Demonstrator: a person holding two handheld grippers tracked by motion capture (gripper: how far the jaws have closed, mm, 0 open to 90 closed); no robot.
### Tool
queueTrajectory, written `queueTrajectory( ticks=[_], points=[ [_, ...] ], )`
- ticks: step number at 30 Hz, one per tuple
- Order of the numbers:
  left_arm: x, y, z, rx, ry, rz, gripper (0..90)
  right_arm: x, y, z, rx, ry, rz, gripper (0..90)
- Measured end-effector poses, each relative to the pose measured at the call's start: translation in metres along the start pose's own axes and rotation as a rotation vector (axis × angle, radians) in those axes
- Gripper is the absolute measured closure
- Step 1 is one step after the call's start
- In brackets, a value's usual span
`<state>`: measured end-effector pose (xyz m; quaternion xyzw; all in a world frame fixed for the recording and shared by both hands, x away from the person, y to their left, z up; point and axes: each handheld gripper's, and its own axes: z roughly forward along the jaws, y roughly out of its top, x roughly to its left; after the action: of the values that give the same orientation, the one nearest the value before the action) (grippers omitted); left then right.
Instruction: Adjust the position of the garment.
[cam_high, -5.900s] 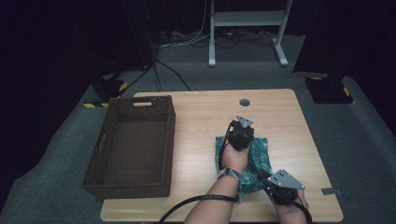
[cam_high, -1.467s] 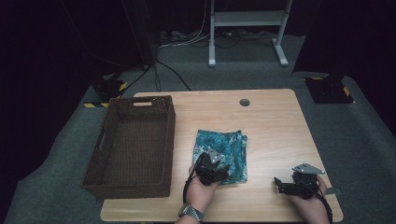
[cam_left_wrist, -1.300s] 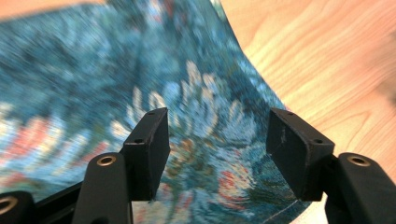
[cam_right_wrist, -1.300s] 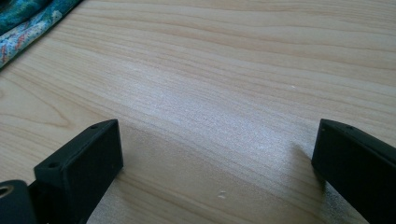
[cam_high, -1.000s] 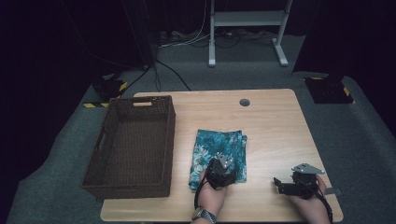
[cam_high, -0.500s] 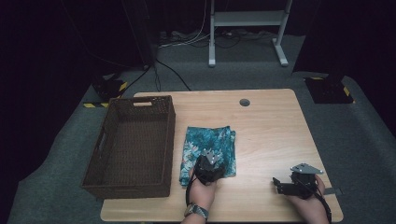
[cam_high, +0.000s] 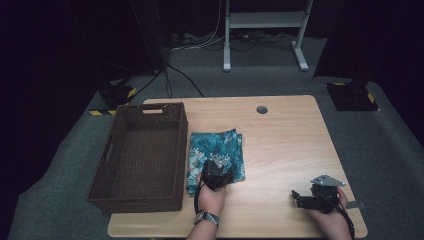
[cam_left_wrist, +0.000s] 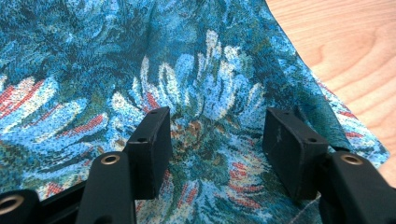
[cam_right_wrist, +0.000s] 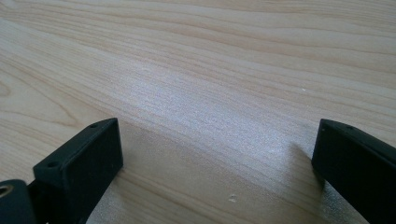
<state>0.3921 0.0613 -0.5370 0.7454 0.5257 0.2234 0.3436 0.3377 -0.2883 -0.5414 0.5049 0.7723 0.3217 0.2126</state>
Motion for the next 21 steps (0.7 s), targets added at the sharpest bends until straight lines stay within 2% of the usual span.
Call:
queueTrajectory(
  ticks=[8, 11, 13, 16, 18, 19, 20, 21],
  points=[
    [0.007, 0.000, -0.001, 0.004, 0.006, -0.004, 40.4, 0.000, 0.000, 0.000, -0.001, 0.003, -0.001, 1.8],
    [0.008, 0.002, -0.001, 0.020, 0.003, -0.015, 37.8, 0.000, 0.000, 0.000, 0.000, 0.003, 0.000, 1.8],
    [0.007, 0.005, -0.002, 0.031, -0.012, -0.020, 32.8, 0.000, 0.000, 0.000, 0.000, 0.003, -0.003, 1.8],
    [0.000, 0.008, -0.010, 0.000, -0.037, 0.006, 30.3, 0.000, 0.000, 0.000, -0.001, 0.003, -0.003, 1.7],
    [-0.009, 0.011, -0.016, -0.016, -0.068, 0.048, 27.6, 0.000, 0.000, 0.000, 0.000, 0.002, -0.004, 1.7],
    [-0.018, 0.014, -0.023, -0.048, -0.101, 0.078, 25.5, 0.000, 0.000, 0.001, -0.001, 0.002, -0.006, 1.7],
    [-0.018, 0.014, -0.023, -0.048, -0.101, 0.078, 24.9, 0.000, 0.000, 0.001, -0.001, 0.003, -0.006, 1.7],
    [-0.023, 0.015, -0.026, -0.057, -0.120, 0.083, 24.9, 0.000, 0.000, 0.001, -0.001, 0.003, -0.006, 1.7]
  ],
)
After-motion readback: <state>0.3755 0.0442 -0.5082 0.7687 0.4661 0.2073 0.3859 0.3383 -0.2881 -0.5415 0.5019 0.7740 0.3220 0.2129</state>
